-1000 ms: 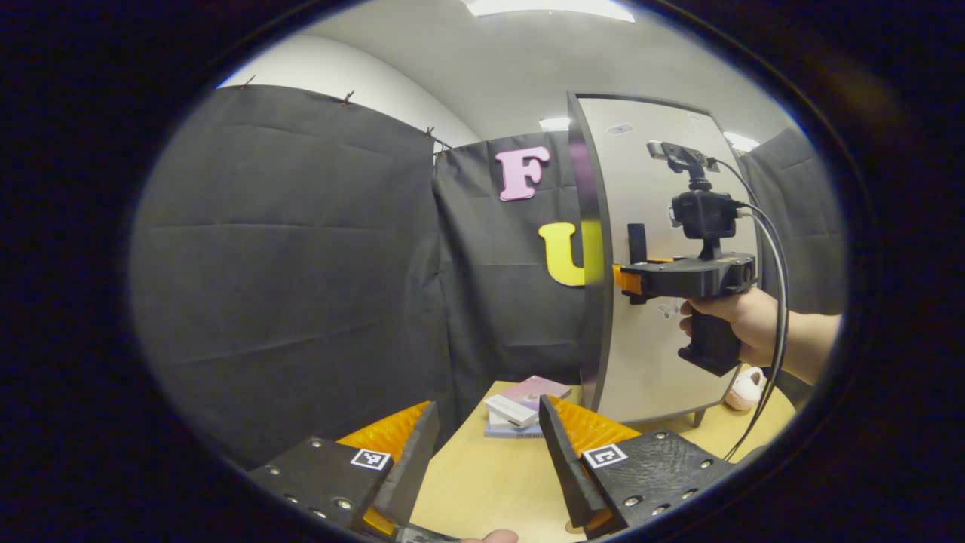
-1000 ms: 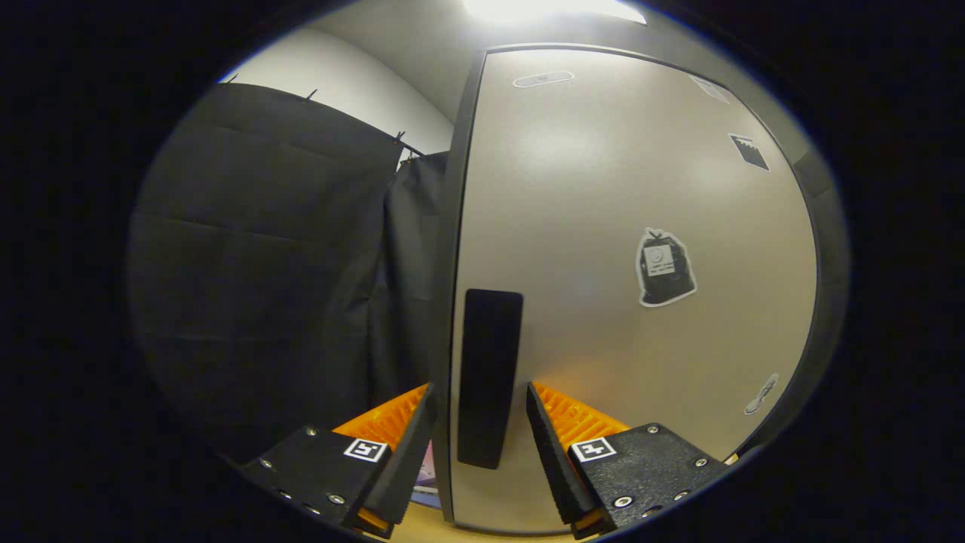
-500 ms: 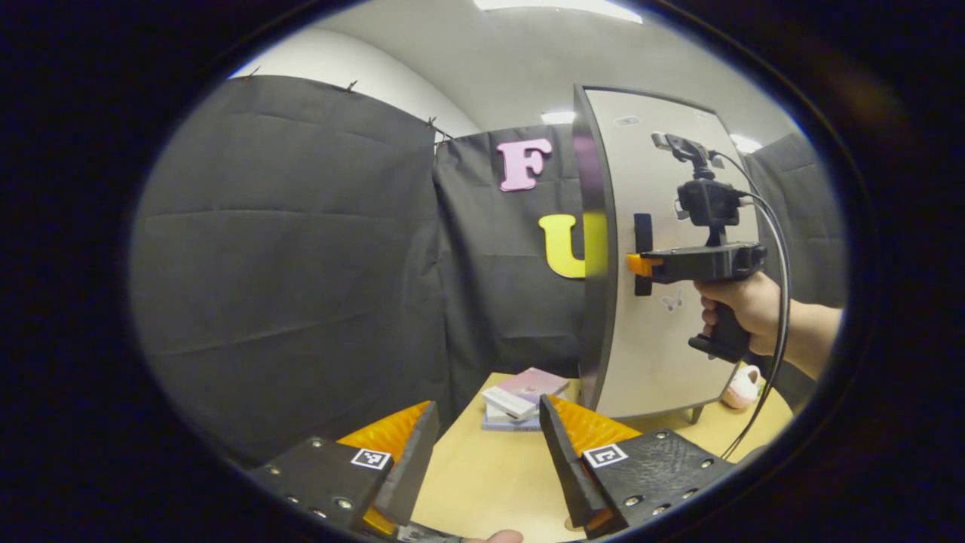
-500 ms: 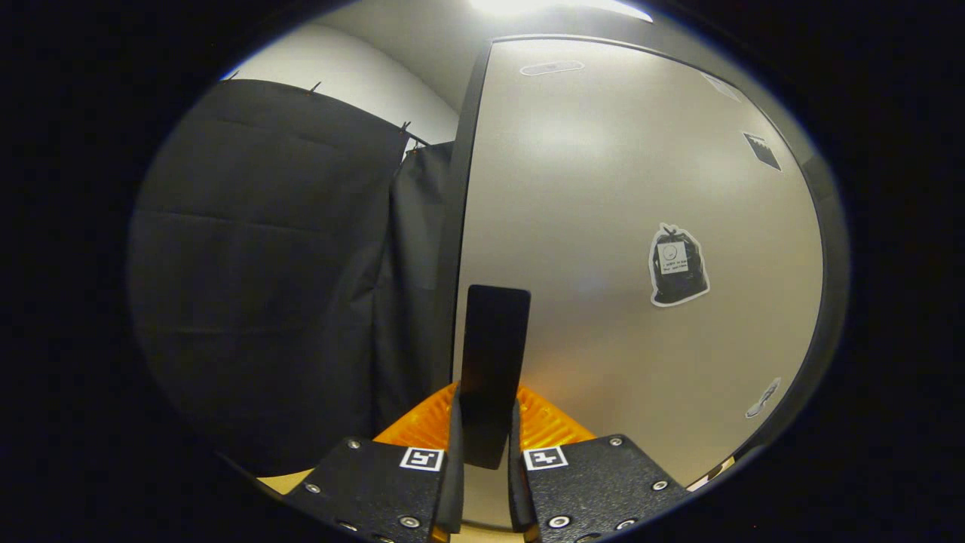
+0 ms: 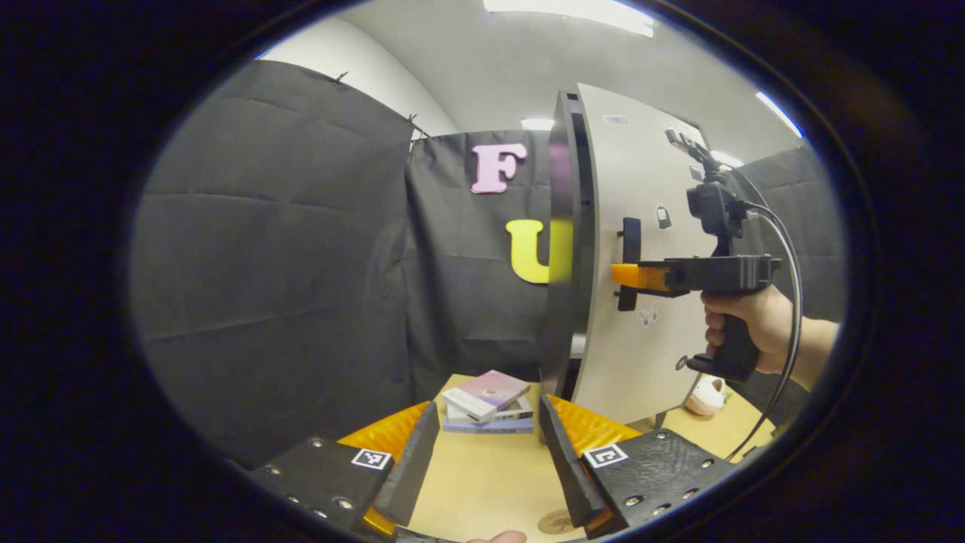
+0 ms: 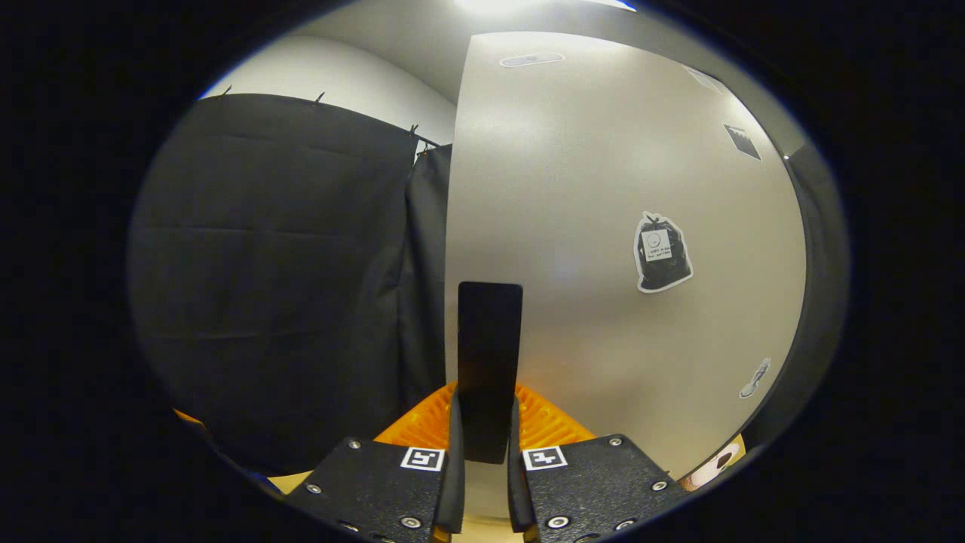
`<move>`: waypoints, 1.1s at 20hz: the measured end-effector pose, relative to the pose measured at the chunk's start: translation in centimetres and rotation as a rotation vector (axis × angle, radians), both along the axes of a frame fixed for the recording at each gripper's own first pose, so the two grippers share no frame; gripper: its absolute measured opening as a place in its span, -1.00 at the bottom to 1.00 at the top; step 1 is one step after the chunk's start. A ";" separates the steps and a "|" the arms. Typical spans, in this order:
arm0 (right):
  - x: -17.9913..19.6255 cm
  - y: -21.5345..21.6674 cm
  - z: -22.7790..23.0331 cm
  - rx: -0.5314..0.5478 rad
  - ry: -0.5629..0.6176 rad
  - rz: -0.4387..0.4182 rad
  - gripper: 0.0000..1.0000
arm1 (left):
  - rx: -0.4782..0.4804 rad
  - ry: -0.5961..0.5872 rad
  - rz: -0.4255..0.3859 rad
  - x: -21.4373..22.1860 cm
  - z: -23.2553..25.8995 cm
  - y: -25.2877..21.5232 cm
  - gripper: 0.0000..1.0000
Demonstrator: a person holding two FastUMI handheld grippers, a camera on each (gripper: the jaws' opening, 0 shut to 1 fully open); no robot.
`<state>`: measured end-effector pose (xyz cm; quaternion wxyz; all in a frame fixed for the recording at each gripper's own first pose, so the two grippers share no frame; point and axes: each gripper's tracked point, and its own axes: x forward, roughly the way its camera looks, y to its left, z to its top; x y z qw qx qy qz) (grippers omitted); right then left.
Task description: Open the cabinet door with the right hand, grasp the bottle in the cabinet with the left hand and place it on the coaster, then close the cabinet door with the right hand.
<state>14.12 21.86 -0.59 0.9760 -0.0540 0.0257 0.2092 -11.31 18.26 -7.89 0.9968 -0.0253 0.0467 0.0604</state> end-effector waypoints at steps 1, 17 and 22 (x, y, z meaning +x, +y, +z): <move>-0.3 -0.2 -0.1 -0.004 0.004 -0.002 -0.52 | 0.005 -0.004 -0.025 0.1 0.1 -0.5 0.53; -3.8 -3.0 -0.1 -0.005 0.055 0.183 -0.52 | 0.093 0.017 -0.020 -0.1 1.0 -8.7 0.53; -5.8 -5.1 0.1 -0.010 0.072 0.231 -0.52 | 0.083 0.034 -0.011 0.3 0.8 -12.3 0.45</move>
